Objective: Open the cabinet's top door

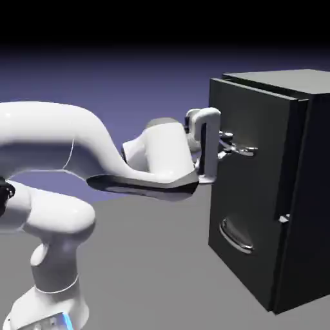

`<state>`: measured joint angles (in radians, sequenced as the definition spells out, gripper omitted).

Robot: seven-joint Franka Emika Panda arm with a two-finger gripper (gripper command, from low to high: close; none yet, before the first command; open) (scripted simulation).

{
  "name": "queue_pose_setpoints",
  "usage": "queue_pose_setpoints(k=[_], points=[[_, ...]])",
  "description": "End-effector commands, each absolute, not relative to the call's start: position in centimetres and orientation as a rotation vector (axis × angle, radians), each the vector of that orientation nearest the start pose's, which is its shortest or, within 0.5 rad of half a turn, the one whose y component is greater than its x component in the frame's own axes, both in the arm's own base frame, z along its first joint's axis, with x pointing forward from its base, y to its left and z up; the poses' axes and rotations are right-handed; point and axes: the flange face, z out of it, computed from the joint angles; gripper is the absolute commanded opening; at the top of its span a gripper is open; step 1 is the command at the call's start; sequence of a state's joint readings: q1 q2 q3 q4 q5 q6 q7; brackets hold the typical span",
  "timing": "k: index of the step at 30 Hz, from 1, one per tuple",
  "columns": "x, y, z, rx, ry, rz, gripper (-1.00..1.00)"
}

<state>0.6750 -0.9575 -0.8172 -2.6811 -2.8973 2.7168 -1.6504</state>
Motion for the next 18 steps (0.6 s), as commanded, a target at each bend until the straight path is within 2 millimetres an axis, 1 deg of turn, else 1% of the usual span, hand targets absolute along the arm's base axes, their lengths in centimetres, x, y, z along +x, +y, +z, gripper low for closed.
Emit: queue_pose_setpoints(k=[1,4,8,11,18], points=[[34.2,-4.3,46.4,-0.614,1.482,-0.613,-1.00],[31.6,-4.3,46.4,-0.614,1.482,-0.613,-1.00],[27.3,-4.3,46.4,-0.615,1.482,-0.613,-1.00],[25.7,-4.3,46.4,-0.614,1.482,-0.613,-1.00],[18.8,-4.3,46.4,-0.615,1.482,-0.613,-1.00]])
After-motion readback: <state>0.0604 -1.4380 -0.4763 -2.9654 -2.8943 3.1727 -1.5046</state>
